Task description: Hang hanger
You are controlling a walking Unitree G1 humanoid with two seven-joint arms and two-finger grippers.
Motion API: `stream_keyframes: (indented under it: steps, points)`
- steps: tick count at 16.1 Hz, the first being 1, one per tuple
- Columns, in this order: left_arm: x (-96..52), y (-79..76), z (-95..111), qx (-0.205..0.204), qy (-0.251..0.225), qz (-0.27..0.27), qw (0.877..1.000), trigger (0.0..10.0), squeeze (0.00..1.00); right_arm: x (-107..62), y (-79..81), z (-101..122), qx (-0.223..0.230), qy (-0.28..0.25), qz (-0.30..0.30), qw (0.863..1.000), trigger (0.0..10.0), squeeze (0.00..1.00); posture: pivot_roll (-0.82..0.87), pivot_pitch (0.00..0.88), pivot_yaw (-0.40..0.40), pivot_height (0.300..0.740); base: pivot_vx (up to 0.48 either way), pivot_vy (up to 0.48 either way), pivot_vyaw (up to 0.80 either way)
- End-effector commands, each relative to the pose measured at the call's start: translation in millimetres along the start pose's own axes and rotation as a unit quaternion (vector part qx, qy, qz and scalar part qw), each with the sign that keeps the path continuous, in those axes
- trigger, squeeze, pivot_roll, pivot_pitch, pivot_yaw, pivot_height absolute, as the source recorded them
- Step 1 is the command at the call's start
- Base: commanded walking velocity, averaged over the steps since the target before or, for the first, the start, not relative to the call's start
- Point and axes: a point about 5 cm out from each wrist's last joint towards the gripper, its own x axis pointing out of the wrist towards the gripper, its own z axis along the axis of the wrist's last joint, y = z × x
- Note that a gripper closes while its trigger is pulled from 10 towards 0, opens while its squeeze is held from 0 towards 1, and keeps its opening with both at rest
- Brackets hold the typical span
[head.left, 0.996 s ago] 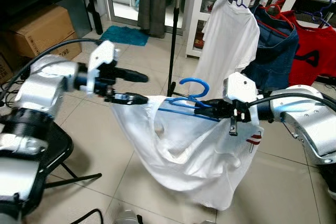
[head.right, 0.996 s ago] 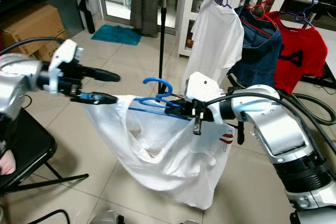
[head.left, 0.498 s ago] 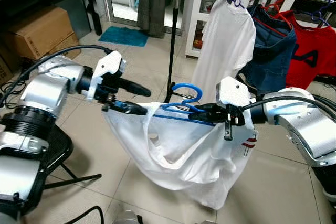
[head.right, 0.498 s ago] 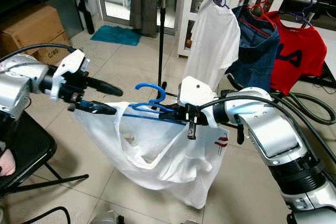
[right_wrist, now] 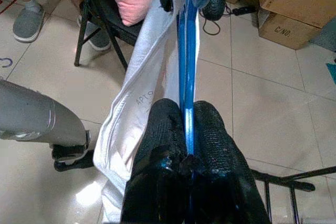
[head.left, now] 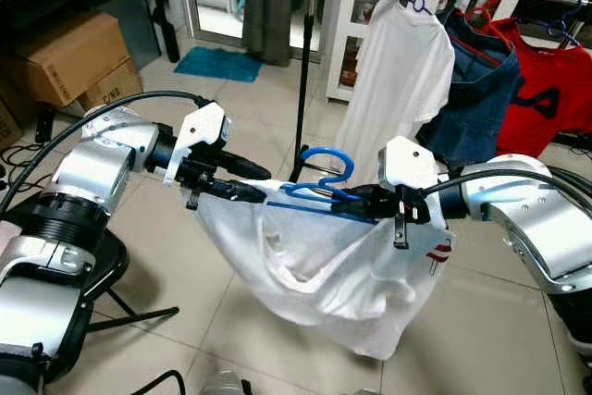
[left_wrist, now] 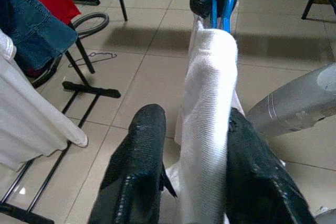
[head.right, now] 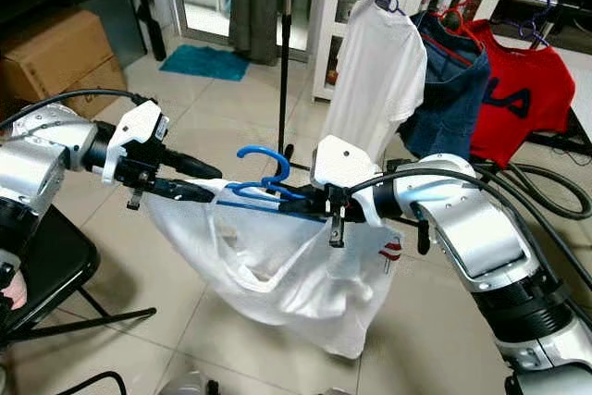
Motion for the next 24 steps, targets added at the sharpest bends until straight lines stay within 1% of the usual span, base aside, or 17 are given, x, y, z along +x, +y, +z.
stream_keyframes:
  steps: [1,3,7,8,9,10,11,12,15,16,18,19,20,21,22,23,24]
  points:
    - [-1.7,2.2,3.7,0.009,-0.001,0.005,1.000,0.0,0.00,-1.1,-0.2,11.0,-0.024,-0.009,0.006,1.000,0.0,0.00,0.01,0.000,-0.009,0.740,0.000,0.000,0.00]
    - [-0.9,0.9,1.9,0.005,0.001,-0.003,1.000,0.0,0.00,-1.1,0.2,11.3,-0.024,-0.009,0.006,1.000,0.0,0.00,0.01,0.000,-0.007,0.740,0.000,0.000,0.00]
    - [-5.6,-4.6,0.3,-0.015,-0.021,-0.011,1.000,0.0,0.00,-2.0,-1.1,13.0,-0.028,-0.016,-0.002,0.999,0.0,0.00,0.01,0.000,-0.004,0.740,0.000,0.000,0.00]
    - [-7.7,-7.1,-1.5,-0.021,-0.025,-0.005,0.999,0.0,0.00,-2.3,-1.3,13.5,-0.028,-0.019,-0.006,0.999,4.1,0.00,0.01,0.000,0.002,0.740,0.000,0.000,0.00]
    - [-9.8,-8.9,-3.4,-0.026,-0.029,0.002,0.999,0.0,0.00,-2.4,-1.2,13.7,-0.026,-0.023,-0.009,0.999,10.0,0.00,0.01,0.000,0.002,0.740,0.000,0.000,0.00]
    - [-11.4,-9.6,-5.2,-0.032,-0.033,0.011,0.999,0.0,0.00,-2.6,-1.5,13.1,-0.018,-0.028,-0.016,0.999,10.0,0.71,0.01,0.000,0.008,0.740,0.000,0.000,0.00]
    - [-13.6,-9.9,-7.5,-0.039,-0.039,0.026,0.998,0.0,0.00,-3.4,-2.5,11.8,-0.006,-0.035,-0.028,0.999,10.0,1.00,0.01,0.000,0.008,0.740,0.000,0.000,0.00]
    - [-15.9,-9.9,-9.5,-0.044,-0.042,0.041,0.997,0.0,0.00,-4.8,-3.9,9.8,0.003,-0.040,-0.043,0.998,10.0,1.00,0.01,0.000,0.010,0.740,0.000,0.000,0.00]
    - [-20.1,-11.0,-13.4,-0.055,-0.046,0.064,0.995,0.0,0.00,-8.7,-6.7,7.4,0.010,-0.048,-0.071,0.996,10.0,1.00,0.01,0.000,0.014,0.740,0.000,0.000,0.00]
    - [-22.2,-11.6,-16.9,-0.060,-0.040,0.078,0.994,0.0,0.00,-11.7,-9.0,9.4,0.014,-0.065,-0.090,0.994,10.0,1.00,0.01,0.000,0.017,0.740,0.000,0.000,0.00]
    - [-25.1,-10.4,-22.9,-0.061,-0.030,0.110,0.992,0.0,0.00,-18.1,-12.1,14.7,0.026,-0.094,-0.116,0.988,10.0,1.00,0.01,0.000,0.017,0.740,0.000,0.000,0.00]
    - [-26.9,-6.8,-26.2,-0.060,-0.030,0.152,0.986,0.0,0.00,-22.5,-13.2,13.7,0.037,-0.089,-0.150,0.984,10.0,1.00,0.01,0.000,0.018,0.740,0.000,0.000,0.00]
    - [-26.9,-4.5,-27.5,-0.059,-0.036,0.184,0.980,0.0,0.00,-23.9,-15.2,8.7,0.057,-0.076,-0.197,0.976,10.0,1.00,0.01,0.000,0.018,0.740,0.000,0.000,0.00]
    - [-26.4,-3.7,-28.2,-0.064,-0.041,0.198,0.977,0.0,0.00,-23.1,-15.9,5.6,0.073,-0.073,-0.222,0.970,10.0,1.00,0.02,0.000,0.017,0.740,0.000,0.000,0.00]
    - [-23.8,-2.9,-28.8,-0.068,-0.058,0.222,0.971,0.0,0.00,-18.5,-13.9,-4.5,0.124,-0.065,-0.266,0.954,10.0,1.00,0.02,0.000,0.015,0.740,0.000,0.000,0.00]
    - [-21.8,-1.9,-29.2,-0.072,-0.069,0.240,0.966,0.0,0.00,-12.2,-7.4,-13.9,0.161,-0.052,-0.279,0.945,10.0,1.00,0.02,0.000,0.015,0.740,0.000,0.000,0.00]
    - [-21.2,-0.9,-29.6,-0.070,-0.068,0.254,0.962,0.0,0.00,-5.1,2.0,-19.4,0.181,-0.042,-0.270,0.945,10.0,1.00,0.03,0.000,0.013,0.740,0.000,0.000,0.00]
